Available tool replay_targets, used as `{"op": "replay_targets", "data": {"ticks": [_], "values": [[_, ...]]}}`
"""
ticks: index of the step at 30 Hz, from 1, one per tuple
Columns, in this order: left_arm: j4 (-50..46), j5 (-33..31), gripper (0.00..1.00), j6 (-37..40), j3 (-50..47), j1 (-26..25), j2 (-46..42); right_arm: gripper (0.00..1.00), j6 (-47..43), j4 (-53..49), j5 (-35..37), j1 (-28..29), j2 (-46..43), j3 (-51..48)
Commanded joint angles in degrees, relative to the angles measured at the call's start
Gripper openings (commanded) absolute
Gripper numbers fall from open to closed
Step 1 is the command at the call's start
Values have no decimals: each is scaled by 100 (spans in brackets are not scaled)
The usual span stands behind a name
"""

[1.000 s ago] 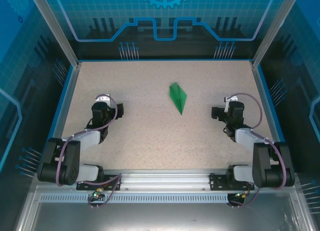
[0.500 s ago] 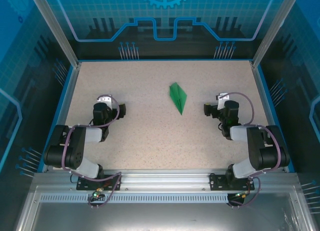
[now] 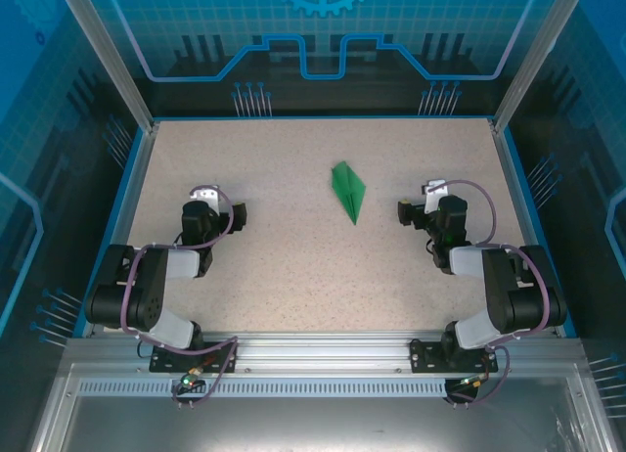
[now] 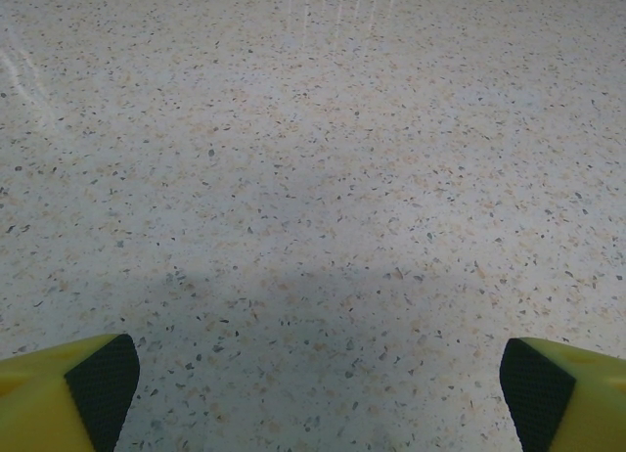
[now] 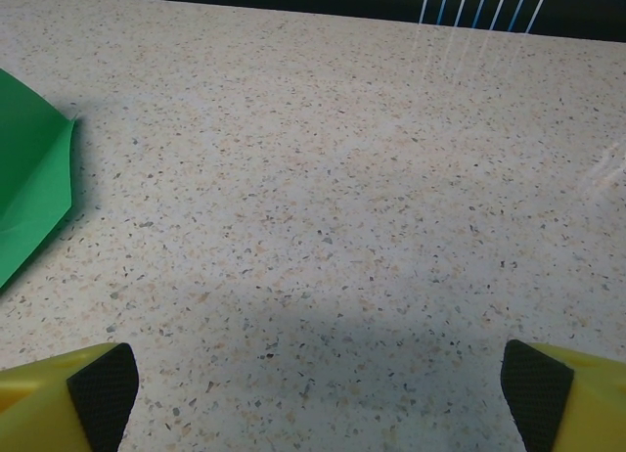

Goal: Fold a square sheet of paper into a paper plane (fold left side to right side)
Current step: Reset both arms

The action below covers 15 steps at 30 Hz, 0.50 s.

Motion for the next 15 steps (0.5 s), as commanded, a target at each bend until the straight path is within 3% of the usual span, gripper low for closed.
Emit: {"op": "replay_targets", "data": {"ticks": [1,15], "values": [[195,168,99,97,110,64,-16,99,-104,203,32,74,25,-10],[196,165,99,97,113,63,-19,99,-102,195,-1,68,31,-5]]}}
